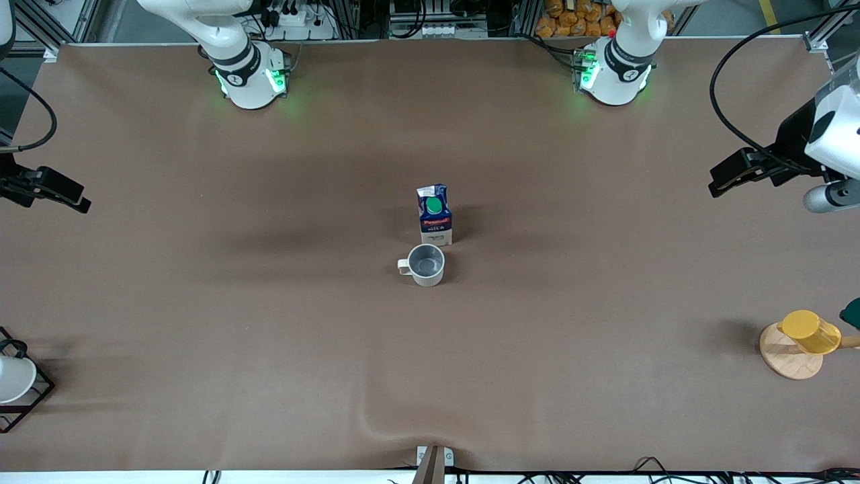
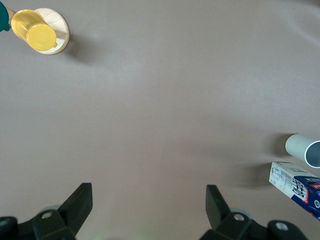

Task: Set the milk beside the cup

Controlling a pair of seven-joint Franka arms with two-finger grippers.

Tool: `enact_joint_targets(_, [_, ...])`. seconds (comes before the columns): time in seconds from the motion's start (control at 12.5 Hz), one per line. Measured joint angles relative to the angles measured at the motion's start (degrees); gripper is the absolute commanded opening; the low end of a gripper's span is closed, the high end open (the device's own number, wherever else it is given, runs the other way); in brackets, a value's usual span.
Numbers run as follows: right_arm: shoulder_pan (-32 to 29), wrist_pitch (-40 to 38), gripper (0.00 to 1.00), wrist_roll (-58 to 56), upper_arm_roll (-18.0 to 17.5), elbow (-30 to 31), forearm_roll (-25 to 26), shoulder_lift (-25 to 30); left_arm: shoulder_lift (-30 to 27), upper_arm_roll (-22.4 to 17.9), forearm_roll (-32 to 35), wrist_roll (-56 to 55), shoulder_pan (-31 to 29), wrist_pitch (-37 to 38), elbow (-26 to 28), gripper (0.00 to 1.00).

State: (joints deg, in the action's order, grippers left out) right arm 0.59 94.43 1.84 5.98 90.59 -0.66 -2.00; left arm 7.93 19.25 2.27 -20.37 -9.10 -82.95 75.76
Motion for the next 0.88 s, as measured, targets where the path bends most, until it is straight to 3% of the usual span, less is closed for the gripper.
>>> enact_joint_targets(0.48, [0.0,-0.08,1.0,0.0,-0.03,0.0,0.0,-0.01,-0.13,-0.99,0.0,0.0,0.02,0.0,0.34,1.0])
enact_joint_targets(0.88, [0.0,-0.26,1.0,0.02,0.03,0.01,0.0,-0.12,-2.66,-12.91,-0.38,6.01,7.28,-0.48,2.65,1.0])
